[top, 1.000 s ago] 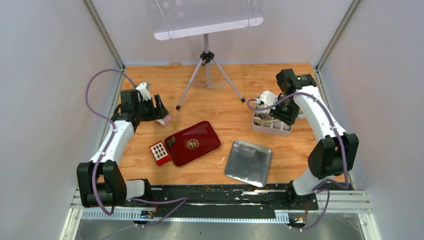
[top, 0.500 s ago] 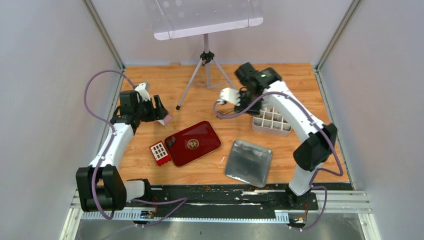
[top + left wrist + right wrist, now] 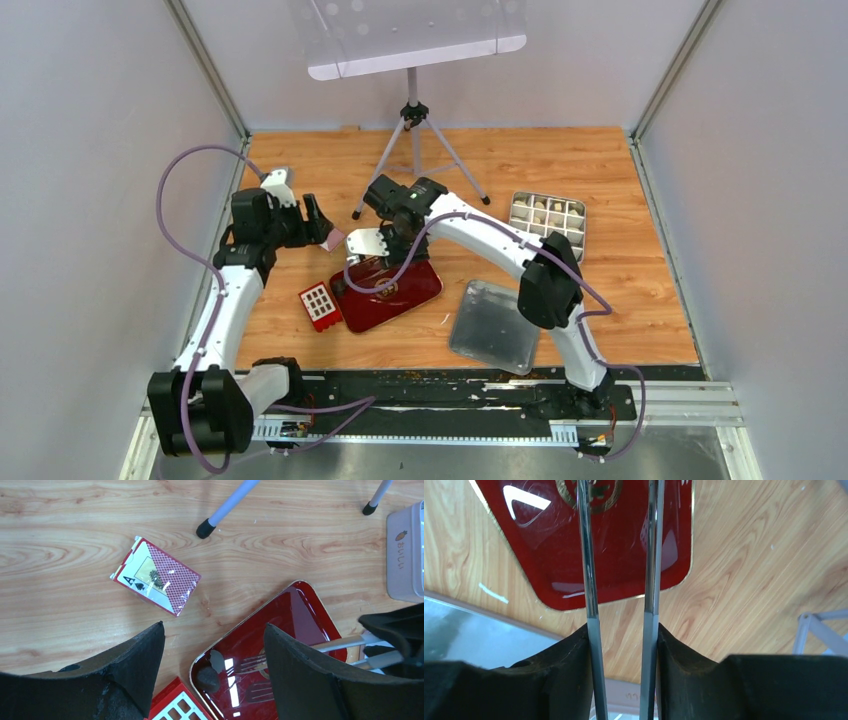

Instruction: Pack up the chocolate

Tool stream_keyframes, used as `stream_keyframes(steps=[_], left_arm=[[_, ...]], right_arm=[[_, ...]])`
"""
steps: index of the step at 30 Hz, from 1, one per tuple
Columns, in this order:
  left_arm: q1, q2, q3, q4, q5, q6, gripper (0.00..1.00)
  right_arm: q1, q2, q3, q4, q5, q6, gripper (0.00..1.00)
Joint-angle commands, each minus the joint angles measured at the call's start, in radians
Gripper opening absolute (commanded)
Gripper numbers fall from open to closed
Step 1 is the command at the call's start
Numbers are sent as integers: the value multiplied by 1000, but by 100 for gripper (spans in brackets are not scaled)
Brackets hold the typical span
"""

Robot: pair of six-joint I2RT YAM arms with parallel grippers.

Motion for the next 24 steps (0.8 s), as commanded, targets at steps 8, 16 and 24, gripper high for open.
stream_keyframes(steps=[8, 16, 24], left_arm=[[0, -45, -23, 13, 2, 0, 80], [-1, -51, -25, 13, 6, -16, 80], [-1, -63, -34, 11, -2, -15, 81]], right_arm=[[43, 67, 87, 163, -39, -4, 43], [48, 124, 107, 147, -73, -13, 43], [48, 140, 107, 148, -59, -17, 34]])
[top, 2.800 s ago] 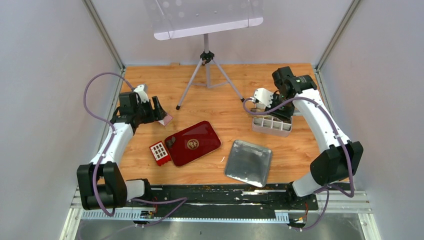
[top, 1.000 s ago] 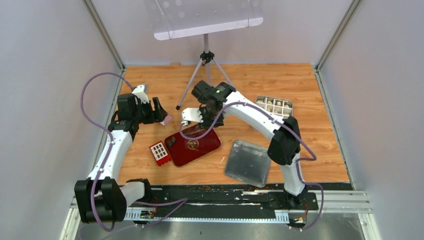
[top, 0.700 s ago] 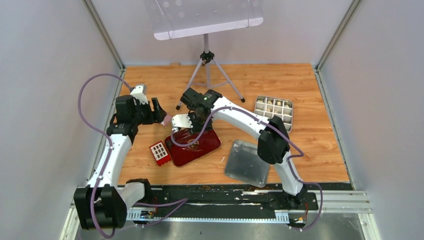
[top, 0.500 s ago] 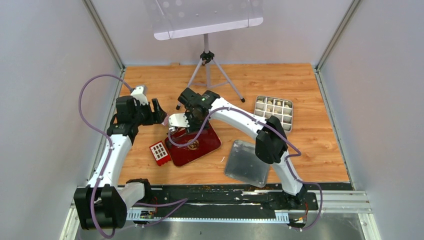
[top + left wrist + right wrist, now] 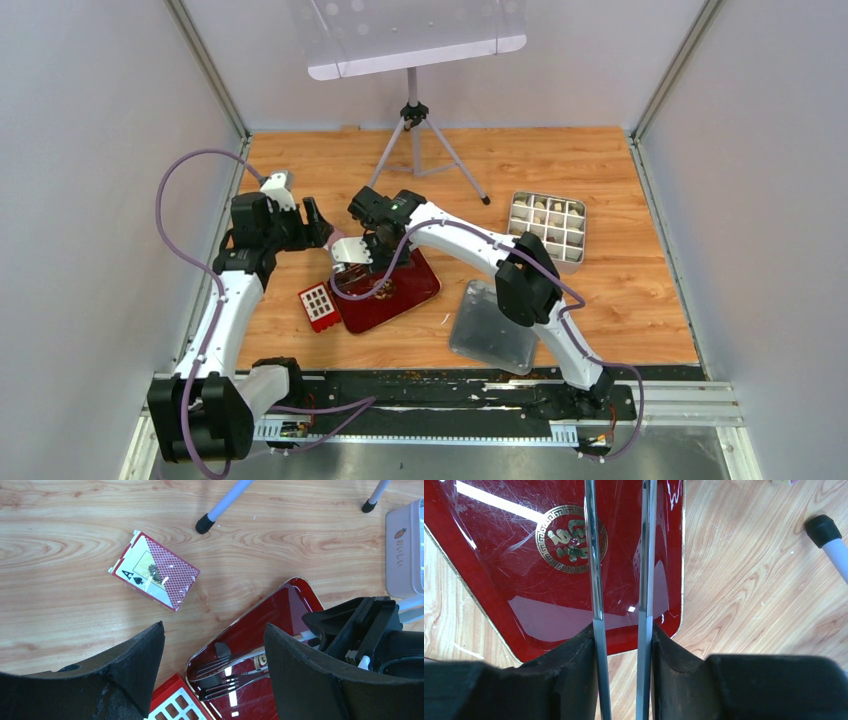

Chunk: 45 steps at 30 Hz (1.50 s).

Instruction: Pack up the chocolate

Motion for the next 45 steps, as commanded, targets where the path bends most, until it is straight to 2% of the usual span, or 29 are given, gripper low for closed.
stream_keyframes(steps=[1, 8, 21, 29, 34, 38, 45], left_arm=[[-1, -26, -9, 18, -2, -9, 81], [-1, -17, -1, 19, 2, -9, 81], [-1, 16, 11, 37, 16, -14, 81], [-1, 74, 41, 62, 25, -20, 80], [-5, 118, 65, 61, 32, -20, 80], [-15, 147, 89, 55, 33, -18, 80], [-27, 181, 104, 50, 35, -9, 80]], right_arm=[[2, -15, 44, 13, -16, -9, 31], [-8, -100, 8, -16, -15, -16, 21], [-61, -271, -103, -100, -61, 58, 19], [-148, -442, -267, -149, -135, 98, 18], [-208, -560, -396, -160, -124, 106, 17], [-315, -654, -467, -186, -110, 111, 17], [-590, -794, -562, -237, -43, 84, 17]])
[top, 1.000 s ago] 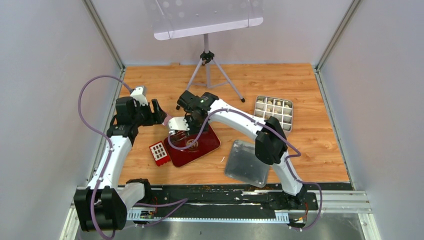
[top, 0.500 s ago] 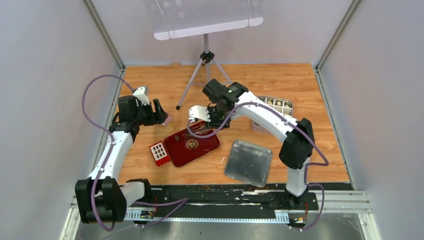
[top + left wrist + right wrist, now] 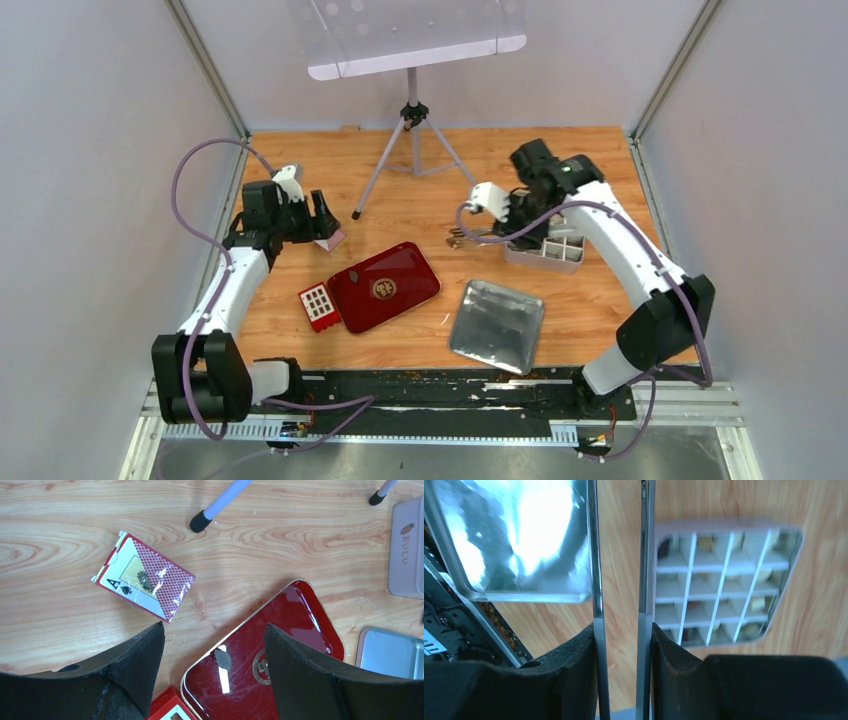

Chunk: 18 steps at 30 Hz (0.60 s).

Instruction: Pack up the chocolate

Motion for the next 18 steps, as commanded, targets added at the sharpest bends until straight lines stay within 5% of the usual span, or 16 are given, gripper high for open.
stream_keyframes(steps=[1, 9, 18], left_arm=[[-10, 17, 38, 24, 12, 0, 80], [-18, 27, 41, 22, 13, -1, 80], [-18, -2, 27, 10, 4, 8, 80]], right_arm=[[-154, -110, -36, -33, 44, -20, 17], [-344, -129, -93, -27, 120, -79, 18], [-424, -83, -99, -28, 131, -118, 20]])
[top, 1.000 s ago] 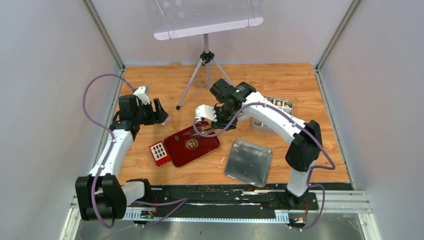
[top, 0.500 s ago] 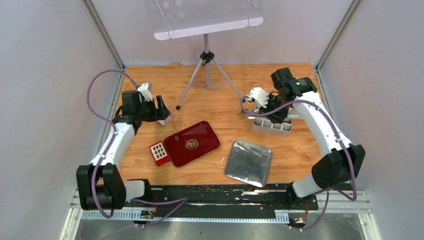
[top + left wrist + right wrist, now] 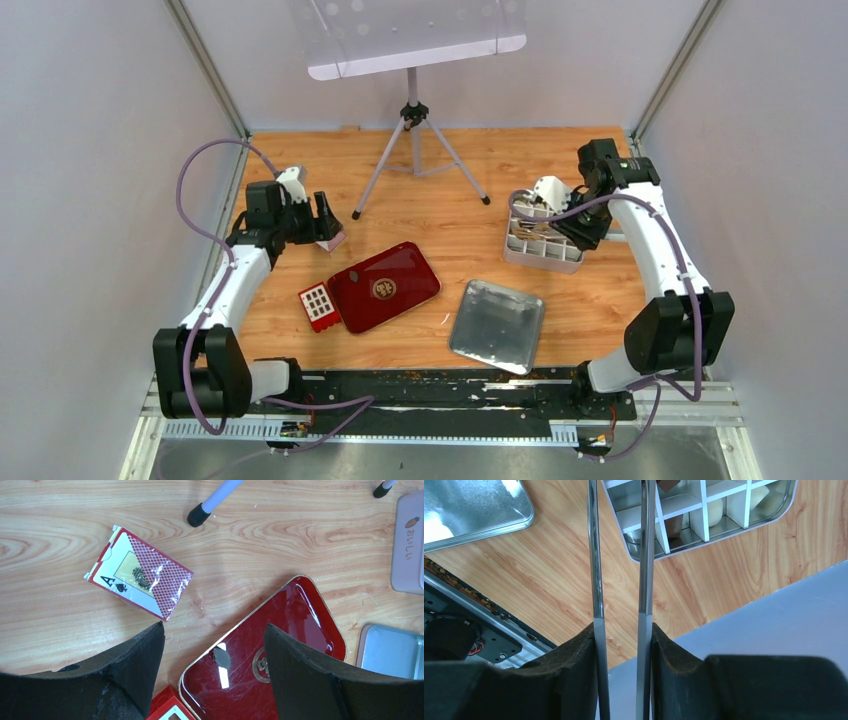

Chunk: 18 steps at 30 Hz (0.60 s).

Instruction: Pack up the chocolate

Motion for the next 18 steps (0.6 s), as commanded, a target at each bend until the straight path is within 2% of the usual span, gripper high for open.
stream_keyframes(steps=[1, 11, 18], left_arm=[[-4, -32, 25, 9, 4, 10, 80], [-5, 6, 69, -41, 18, 74, 79], [-71, 24, 99, -63, 4, 179, 79]], right_arm=[[-38, 8, 2, 7, 10, -45, 20], [-76, -15, 1, -7, 0, -44, 21], [-91, -47, -47, -15, 23, -62, 21]])
